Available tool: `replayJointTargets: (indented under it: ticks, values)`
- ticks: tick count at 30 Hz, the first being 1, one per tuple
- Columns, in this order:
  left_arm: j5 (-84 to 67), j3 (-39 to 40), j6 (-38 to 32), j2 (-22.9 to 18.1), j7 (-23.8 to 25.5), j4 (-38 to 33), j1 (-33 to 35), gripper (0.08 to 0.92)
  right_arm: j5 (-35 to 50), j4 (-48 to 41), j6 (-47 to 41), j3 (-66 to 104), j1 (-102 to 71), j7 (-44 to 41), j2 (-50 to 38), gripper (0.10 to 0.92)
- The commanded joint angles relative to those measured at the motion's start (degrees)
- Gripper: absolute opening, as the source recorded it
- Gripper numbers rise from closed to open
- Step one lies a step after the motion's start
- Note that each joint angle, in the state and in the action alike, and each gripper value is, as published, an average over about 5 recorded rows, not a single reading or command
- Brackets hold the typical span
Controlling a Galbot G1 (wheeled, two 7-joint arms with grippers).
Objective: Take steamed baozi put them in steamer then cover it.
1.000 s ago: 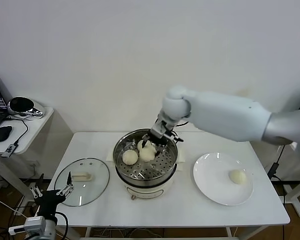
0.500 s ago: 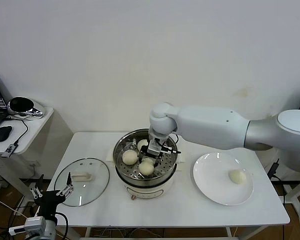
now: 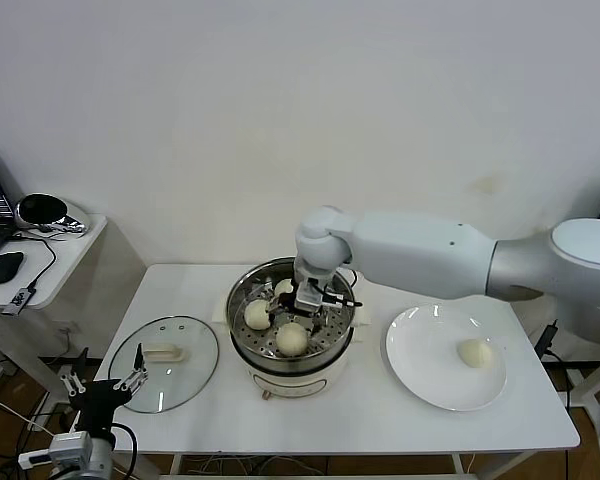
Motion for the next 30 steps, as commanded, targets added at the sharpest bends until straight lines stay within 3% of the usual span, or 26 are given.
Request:
replayJointTargets:
  ticks: [1,7,12,15,20,30]
  values:
    - [-0.16,0.11,0.05,0.09,0.04,-0.41,-0.06,0.823,7.93,4.35,-15.11,0.52,8.63,-1.78,-8.83,0.822]
    - [-0.51,0.43,0.01,0.71,0.09,-0.55,-0.2,0.823,14.96,13.79,-42.95,-0.62,12.39,0.54,-21.77,0.823]
    - [-0.73,1.62,0.09,1.34,0.11,-0.97,-0.61,0.823,13.03,18.93,-51.67,-0.76,11.95,0.21,-33.39,0.823]
    - [-0.68,2.3,0.13,1.62,0.12,-1.25,-0.81,0.823,10.51,19.78,-51.7,1.42,8.5,-0.95,-40.45,0.823]
    - [-0.62,2.93,0.11,2.15,0.13,-1.15,-0.89,0.823,3.28,17.28,-44.42,10.41,-4.07,-3.63,-47.54,0.823]
    - [-0.46,2.86,0.18,2.35,0.17,-0.93,-0.87,0.823,-8.36,1.86,-32.67,39.74,-37.0,-5.89,-46.8,0.823]
